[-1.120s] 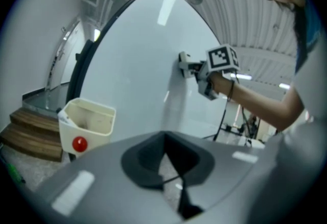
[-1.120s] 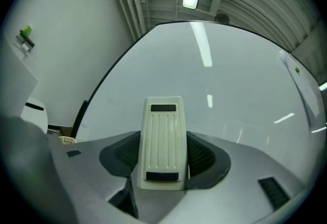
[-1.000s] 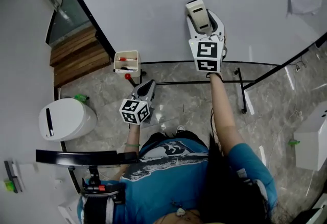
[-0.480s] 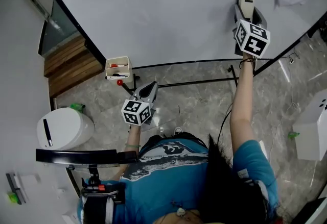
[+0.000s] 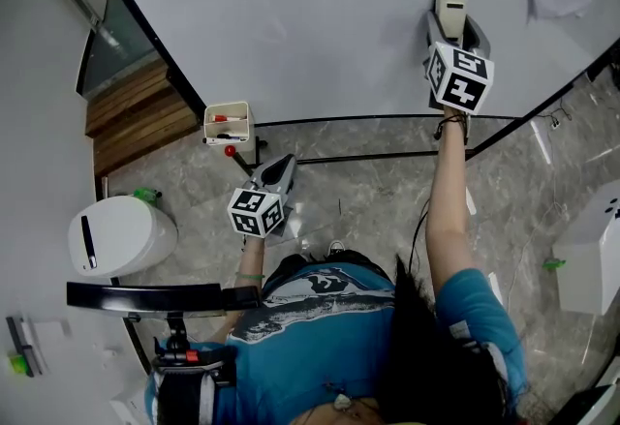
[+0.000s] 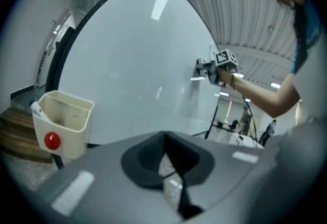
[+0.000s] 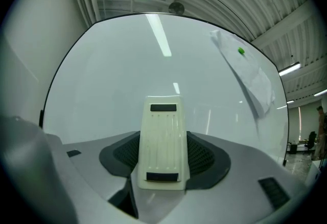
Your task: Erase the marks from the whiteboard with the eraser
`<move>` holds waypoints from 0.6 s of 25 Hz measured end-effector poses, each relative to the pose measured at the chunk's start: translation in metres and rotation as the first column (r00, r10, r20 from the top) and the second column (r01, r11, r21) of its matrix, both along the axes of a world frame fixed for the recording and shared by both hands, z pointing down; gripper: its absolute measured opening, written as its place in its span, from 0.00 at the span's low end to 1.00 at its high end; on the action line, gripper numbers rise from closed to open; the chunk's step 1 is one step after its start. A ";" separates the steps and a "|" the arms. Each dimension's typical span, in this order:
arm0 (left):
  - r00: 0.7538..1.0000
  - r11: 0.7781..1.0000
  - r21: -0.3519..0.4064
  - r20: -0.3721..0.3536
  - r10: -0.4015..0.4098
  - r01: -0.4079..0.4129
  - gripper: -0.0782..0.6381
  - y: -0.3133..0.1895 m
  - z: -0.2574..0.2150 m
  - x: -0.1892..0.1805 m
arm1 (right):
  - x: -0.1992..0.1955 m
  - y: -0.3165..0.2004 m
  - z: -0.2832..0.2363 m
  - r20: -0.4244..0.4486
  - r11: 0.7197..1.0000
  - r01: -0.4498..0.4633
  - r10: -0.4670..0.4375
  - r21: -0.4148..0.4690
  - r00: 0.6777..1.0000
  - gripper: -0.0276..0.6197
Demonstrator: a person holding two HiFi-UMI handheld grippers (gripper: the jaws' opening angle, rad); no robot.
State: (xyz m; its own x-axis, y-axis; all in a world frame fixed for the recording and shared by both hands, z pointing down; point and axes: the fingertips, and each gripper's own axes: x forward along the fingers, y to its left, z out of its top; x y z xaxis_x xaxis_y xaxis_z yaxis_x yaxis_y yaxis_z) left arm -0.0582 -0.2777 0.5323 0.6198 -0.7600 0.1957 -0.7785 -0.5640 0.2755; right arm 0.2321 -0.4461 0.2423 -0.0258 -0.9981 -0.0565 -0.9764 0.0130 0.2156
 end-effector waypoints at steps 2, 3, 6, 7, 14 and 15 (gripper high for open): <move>1.000 1.000 -0.002 -0.001 -0.006 0.006 0.12 0.004 0.000 -0.003 | -0.029 0.001 0.007 -0.026 0.999 0.033 -0.033 -0.005 0.999 0.45; 1.000 1.000 -0.001 -0.001 -0.011 0.011 0.12 0.006 0.000 -0.006 | -0.045 0.003 0.010 -0.042 0.999 0.046 -0.047 -0.007 0.998 0.45; 1.000 1.000 0.000 0.001 -0.030 0.030 0.12 0.015 -0.003 -0.015 | -0.093 0.009 0.019 -0.131 0.999 0.054 -0.054 -0.002 0.990 0.45; 0.999 0.999 0.000 0.003 -0.037 0.037 0.12 0.017 -0.002 -0.018 | -0.109 0.010 0.024 -0.169 0.999 0.052 -0.051 -0.002 0.984 0.45; 0.994 0.994 -0.008 0.003 -0.112 0.112 0.12 0.021 0.007 -0.054 | -0.223 0.002 0.083 -0.273 0.986 0.144 -0.160 -0.078 0.949 0.45; 0.992 0.992 -0.008 0.002 -0.123 0.123 0.12 0.024 0.007 -0.059 | -0.236 0.004 0.090 -0.286 0.983 0.158 -0.178 -0.092 0.942 0.45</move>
